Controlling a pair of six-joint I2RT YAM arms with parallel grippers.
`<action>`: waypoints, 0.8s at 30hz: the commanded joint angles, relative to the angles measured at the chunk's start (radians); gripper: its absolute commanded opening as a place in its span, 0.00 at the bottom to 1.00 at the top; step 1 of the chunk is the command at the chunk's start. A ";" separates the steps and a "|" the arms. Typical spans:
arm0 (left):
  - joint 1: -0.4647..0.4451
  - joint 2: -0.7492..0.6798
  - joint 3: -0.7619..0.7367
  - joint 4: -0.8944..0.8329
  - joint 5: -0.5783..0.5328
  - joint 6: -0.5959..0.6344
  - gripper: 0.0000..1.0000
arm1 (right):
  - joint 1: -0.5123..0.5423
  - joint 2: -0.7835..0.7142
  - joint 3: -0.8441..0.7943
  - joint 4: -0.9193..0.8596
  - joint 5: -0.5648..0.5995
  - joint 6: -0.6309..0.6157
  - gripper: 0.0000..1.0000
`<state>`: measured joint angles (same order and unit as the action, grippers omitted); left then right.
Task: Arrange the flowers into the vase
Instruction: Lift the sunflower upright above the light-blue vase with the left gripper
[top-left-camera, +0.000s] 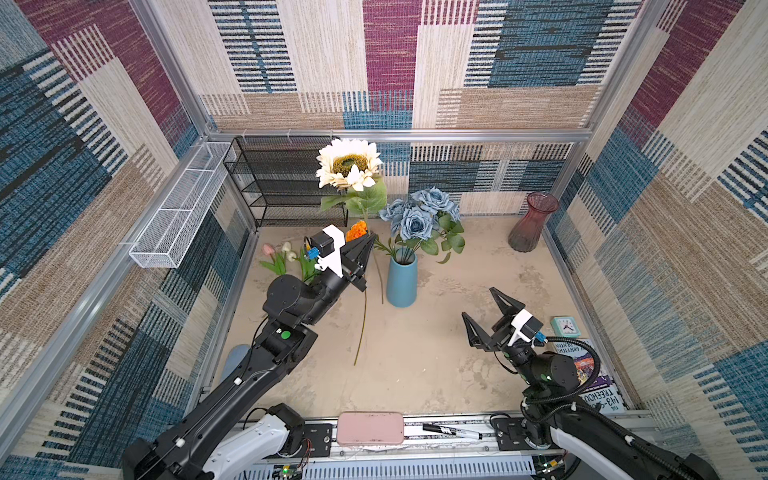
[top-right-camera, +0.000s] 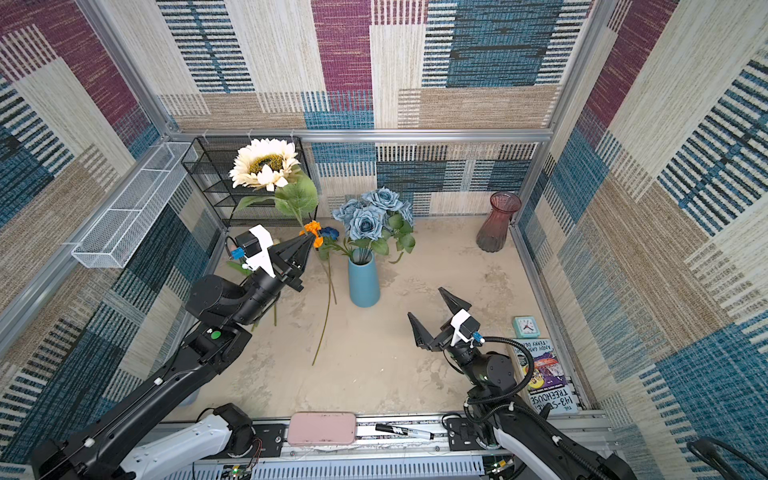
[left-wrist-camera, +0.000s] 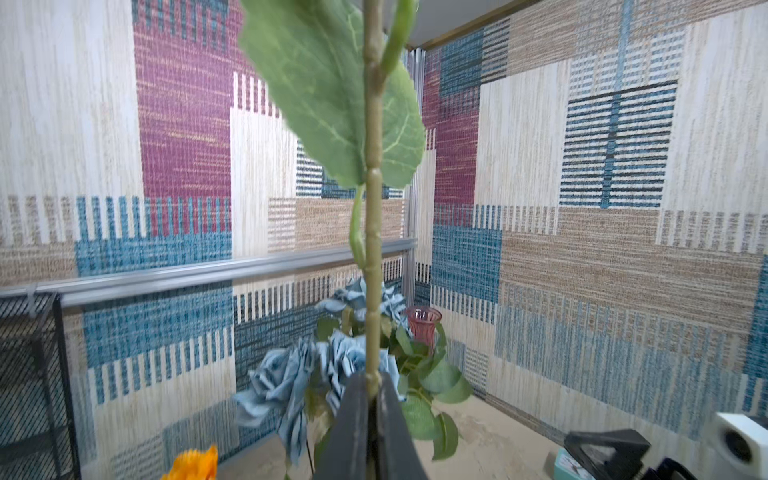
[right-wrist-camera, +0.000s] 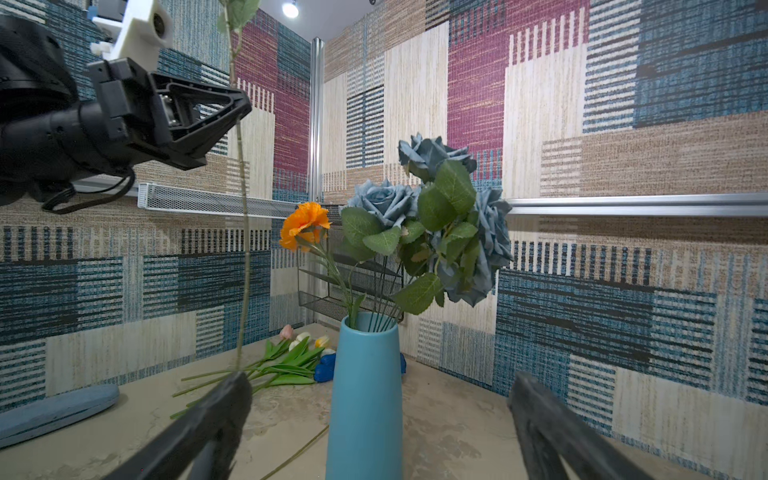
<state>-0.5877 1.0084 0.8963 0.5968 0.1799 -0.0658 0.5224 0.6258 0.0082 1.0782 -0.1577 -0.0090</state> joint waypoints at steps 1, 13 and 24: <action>-0.005 0.080 0.068 0.182 0.050 0.063 0.00 | 0.001 -0.004 -0.006 0.036 -0.029 -0.019 1.00; -0.004 0.331 0.179 0.424 0.046 0.070 0.00 | 0.001 0.003 -0.004 0.027 -0.054 -0.026 1.00; -0.004 0.370 0.134 0.411 -0.016 0.077 0.00 | 0.001 -0.017 -0.005 0.009 -0.055 -0.028 1.00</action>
<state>-0.5919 1.3853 1.0492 0.9710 0.1867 -0.0082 0.5224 0.6128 0.0063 1.0782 -0.2092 -0.0319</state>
